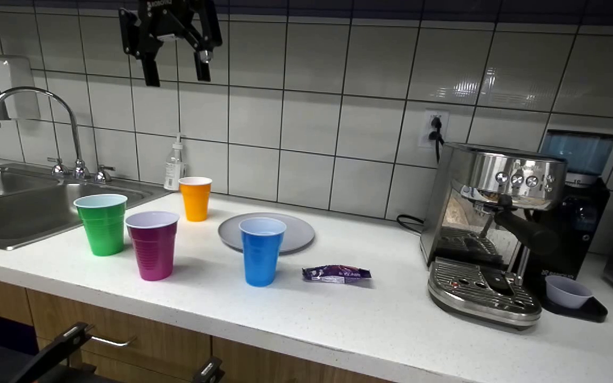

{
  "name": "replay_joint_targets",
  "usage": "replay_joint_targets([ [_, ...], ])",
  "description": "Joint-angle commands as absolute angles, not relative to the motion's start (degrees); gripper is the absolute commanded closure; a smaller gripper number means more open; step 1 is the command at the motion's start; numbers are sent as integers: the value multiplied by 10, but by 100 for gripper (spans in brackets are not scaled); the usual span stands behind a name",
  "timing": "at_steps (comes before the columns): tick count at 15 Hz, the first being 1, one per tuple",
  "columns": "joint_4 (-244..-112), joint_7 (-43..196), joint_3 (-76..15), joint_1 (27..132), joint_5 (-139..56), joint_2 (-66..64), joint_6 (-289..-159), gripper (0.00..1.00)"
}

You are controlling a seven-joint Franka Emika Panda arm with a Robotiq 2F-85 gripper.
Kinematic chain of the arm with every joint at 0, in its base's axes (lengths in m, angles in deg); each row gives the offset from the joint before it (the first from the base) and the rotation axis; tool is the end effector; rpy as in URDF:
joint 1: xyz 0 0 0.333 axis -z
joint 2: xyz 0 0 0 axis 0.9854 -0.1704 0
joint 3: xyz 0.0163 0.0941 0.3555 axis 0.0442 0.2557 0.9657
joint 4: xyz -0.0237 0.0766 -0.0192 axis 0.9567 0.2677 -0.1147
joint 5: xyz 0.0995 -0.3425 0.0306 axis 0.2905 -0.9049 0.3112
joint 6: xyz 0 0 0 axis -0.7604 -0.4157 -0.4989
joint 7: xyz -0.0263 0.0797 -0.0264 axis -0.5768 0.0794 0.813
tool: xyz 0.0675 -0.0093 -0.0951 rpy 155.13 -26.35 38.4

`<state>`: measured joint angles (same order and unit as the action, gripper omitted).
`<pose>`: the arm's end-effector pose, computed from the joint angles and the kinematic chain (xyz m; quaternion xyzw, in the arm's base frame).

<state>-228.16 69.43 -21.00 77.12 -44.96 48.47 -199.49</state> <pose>0.3094 0.0416 0.5319 0.9969 -0.0144 0.0183 0.0752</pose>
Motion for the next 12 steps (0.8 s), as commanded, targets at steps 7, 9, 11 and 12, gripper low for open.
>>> replay_joint_targets([
  [7,-2281,697,-205,777,-447,485,-1994,0],
  [9,-2277,701,-207,775,-445,470,-2009,0],
  [11,-2274,699,-208,773,-439,460,-2025,0],
  [12,-2274,700,-208,771,-435,454,-2033,0],
])
